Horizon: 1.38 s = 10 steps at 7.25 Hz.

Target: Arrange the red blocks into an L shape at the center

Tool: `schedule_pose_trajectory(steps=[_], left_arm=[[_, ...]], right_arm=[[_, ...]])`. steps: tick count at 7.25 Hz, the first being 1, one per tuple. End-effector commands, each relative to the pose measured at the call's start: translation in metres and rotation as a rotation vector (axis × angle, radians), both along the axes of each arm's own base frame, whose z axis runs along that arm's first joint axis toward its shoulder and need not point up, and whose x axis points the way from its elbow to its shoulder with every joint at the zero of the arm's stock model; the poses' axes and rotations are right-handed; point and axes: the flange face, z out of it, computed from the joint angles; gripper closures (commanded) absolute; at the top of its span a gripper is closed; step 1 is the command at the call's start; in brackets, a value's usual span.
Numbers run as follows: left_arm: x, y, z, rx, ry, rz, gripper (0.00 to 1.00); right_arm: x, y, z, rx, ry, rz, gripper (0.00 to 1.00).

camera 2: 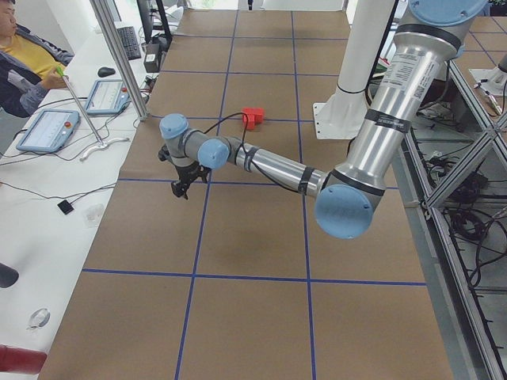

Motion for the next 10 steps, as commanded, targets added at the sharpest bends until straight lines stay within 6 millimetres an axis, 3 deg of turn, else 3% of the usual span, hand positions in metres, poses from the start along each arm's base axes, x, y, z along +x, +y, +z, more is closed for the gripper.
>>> schedule_pose_trajectory(steps=[1,2,3,10], left_arm=[[-0.090,0.054,0.051,-0.090,-0.014,-0.165,0.00],[-0.104,0.071,0.059,-0.110,-0.007,-0.197,0.00],[-0.102,0.083,0.049,-0.090,-0.007,-0.194,0.00],[-0.099,0.085,0.050,-0.088,-0.006,-0.184,0.00]], right_arm=[[0.000,0.001,0.000,-0.001,0.000,0.000,0.01],[0.000,0.002,0.002,-0.004,0.002,0.000,0.01],[0.000,0.002,0.001,-0.002,0.000,0.000,0.01],[0.000,0.003,0.001,-0.002,0.002,0.000,0.01]])
